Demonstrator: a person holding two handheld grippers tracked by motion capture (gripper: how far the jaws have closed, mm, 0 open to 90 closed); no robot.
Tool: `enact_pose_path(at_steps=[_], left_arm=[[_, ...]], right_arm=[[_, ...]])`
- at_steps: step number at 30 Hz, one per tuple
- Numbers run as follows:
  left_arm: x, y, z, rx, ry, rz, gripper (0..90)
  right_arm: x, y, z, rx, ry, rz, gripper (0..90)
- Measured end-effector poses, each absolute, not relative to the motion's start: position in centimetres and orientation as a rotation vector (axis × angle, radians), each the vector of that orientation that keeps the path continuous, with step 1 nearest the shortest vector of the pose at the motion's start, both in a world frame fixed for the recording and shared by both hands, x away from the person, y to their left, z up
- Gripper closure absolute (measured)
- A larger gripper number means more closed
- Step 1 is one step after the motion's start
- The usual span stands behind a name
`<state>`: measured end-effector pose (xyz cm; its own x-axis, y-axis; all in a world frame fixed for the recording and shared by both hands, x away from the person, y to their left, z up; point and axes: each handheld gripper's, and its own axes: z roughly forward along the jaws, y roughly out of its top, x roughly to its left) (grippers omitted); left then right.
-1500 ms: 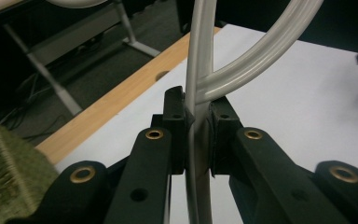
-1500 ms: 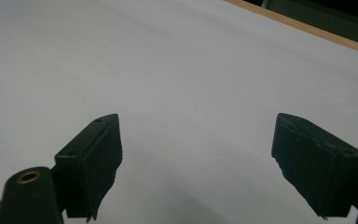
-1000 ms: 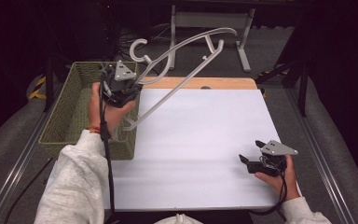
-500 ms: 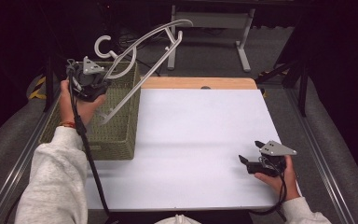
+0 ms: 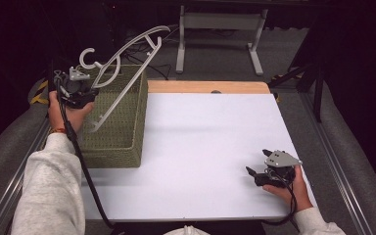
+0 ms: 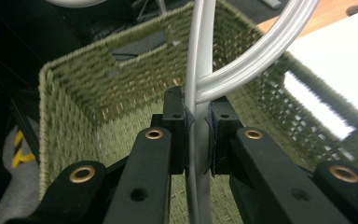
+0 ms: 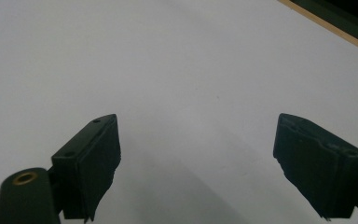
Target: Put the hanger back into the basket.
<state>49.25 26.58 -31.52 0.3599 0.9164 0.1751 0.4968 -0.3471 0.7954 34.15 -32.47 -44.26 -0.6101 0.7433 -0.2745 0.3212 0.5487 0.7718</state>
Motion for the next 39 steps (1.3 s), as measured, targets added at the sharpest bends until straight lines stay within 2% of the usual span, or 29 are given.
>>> enact_pose_path(at_steps=[11, 25, 28, 31, 33, 35, 36, 39], left_arm=[[51.0, 28.8, -35.5, 2.02, 1.335, 0.773, 80.9], [50.1, 30.5, -36.7, 2.098, 1.392, 0.743, 80.9], [50.3, 30.1, -36.7, 2.131, 1.439, 0.819, 80.6], [50.4, 30.3, -37.0, 2.133, 1.455, 0.765, 80.0], [50.4, 30.2, -36.9, 2.142, 1.449, 0.778, 77.9], [50.2, 30.3, -36.6, 2.099, 1.439, 0.777, 65.7], [50.1, 30.3, -36.4, 2.085, 1.428, 0.781, 66.1], [49.8, 30.5, -35.9, 2.054, 1.406, 0.787, 56.2]], right_arm=[[34.2, -33.1, -44.1, 0.896, 2.173, 0.94, 15.6], [34.2, -33.2, -44.1, 0.903, 2.171, 0.946, 15.9], [34.2, -33.2, -44.1, 0.903, 2.173, 0.948, 15.9], [34.2, -33.3, -44.0, 0.899, 2.174, 0.95, 15.9], [34.2, -33.3, -44.0, 0.905, 2.175, 0.952, 15.9], [34.2, -33.4, -44.0, 0.905, 2.175, 0.952, 15.9], [34.2, -33.4, -44.0, 0.906, 2.176, 0.955, 15.8], [34.0, -33.2, -43.7, 0.883, 2.165, 0.97, 16.0]])
